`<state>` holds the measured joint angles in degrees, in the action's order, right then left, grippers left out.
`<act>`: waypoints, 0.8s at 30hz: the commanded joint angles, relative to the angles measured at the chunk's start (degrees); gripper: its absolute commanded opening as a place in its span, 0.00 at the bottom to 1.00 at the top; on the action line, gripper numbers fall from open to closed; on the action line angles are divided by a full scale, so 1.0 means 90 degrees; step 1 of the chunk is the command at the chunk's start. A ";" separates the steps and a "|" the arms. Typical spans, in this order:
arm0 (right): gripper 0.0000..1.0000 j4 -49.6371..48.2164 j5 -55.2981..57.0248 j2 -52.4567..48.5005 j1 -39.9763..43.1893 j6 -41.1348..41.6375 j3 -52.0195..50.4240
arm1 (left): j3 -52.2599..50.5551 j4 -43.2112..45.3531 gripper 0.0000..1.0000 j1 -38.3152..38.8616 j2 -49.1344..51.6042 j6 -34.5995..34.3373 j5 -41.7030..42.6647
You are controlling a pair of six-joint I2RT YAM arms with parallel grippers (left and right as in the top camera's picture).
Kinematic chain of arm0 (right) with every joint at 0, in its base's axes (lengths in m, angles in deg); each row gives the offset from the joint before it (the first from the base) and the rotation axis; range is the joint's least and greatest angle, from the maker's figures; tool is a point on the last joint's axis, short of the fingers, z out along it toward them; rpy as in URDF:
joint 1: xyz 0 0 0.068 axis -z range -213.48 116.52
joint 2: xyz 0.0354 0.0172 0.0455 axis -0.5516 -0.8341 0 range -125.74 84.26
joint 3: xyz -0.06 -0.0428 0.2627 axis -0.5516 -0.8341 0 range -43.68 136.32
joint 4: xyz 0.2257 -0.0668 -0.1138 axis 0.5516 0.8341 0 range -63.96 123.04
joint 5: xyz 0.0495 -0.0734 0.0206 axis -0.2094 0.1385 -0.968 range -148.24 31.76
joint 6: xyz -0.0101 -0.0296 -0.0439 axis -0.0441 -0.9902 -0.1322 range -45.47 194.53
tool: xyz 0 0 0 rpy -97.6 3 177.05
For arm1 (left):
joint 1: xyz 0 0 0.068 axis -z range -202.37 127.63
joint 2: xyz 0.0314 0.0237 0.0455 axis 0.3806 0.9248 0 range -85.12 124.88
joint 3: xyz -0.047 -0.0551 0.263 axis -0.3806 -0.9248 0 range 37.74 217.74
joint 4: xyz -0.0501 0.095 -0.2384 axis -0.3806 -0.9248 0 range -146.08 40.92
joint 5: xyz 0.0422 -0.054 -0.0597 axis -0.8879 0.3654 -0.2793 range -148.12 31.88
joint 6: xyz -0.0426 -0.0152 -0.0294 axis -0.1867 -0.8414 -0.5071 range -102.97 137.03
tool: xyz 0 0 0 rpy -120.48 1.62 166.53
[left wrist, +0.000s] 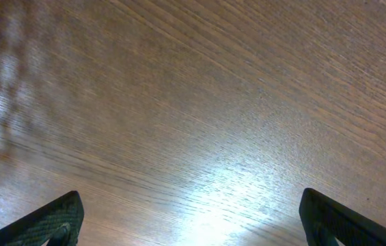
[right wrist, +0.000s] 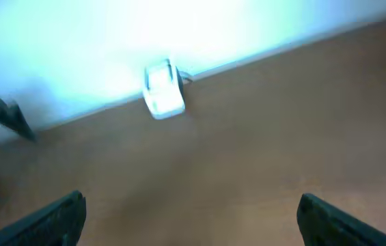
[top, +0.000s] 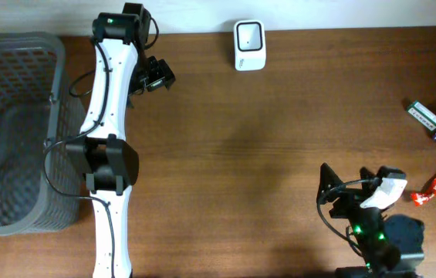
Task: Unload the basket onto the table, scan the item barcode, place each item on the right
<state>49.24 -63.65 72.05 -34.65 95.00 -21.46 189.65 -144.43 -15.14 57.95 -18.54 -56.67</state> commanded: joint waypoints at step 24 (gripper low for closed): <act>0.99 -0.2098 0.0289 0.1336 -0.0036 -0.1462 -0.2433 | -0.0007 -0.0007 0.99 0.0000 0.0068 0.0097 -0.0044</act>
<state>30.27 -61.95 83.59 -34.65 82.11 -42.88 189.65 -144.38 -15.14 57.95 -18.52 -56.67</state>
